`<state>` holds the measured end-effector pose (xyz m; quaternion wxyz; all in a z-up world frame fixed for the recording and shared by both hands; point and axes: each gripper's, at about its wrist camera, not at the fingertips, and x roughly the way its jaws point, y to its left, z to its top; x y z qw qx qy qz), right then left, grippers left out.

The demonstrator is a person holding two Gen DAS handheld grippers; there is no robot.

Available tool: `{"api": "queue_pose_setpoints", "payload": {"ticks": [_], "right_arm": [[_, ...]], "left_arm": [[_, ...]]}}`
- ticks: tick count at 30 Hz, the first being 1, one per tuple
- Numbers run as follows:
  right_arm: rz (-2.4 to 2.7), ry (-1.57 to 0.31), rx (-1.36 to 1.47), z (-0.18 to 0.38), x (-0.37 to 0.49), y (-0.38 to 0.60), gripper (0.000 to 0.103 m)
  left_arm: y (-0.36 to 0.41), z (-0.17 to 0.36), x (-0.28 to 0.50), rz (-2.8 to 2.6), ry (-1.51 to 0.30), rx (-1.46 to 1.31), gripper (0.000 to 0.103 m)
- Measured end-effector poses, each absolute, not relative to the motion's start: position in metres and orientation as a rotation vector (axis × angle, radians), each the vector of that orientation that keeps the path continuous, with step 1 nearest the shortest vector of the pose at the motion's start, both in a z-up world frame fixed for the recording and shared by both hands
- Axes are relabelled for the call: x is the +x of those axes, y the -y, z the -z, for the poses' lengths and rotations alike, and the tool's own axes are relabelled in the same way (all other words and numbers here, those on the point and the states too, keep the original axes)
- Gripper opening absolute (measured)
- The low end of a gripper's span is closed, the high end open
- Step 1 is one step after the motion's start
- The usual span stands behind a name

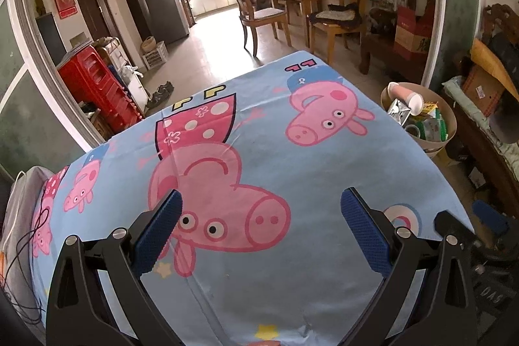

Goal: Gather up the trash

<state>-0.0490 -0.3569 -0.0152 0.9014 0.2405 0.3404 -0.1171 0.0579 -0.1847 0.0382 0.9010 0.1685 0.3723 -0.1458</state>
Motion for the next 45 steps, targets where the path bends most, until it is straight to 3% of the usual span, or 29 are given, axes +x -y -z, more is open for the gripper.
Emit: {"api": "queue_pose_setpoints", "payload": {"ticks": [26,38,45], "right_arm": [[0.299,-0.684,0.415,0.005,-0.048,0.334,0.094],[0.310,-0.773,0.359,0.032,-0.041,0.299,0.093],[0.291,-0.767,0.339,0.029,-0.042,0.290,0.093]], "left_arm": [[0.145,-0.015,0.063,0.326,-0.832,0.242,0.096],[0.097,0.057,0.047,0.339,-1.001,0.149,0.097],[0.067,0.069,0.027,0.342,-1.067,0.022,0.097]]}}
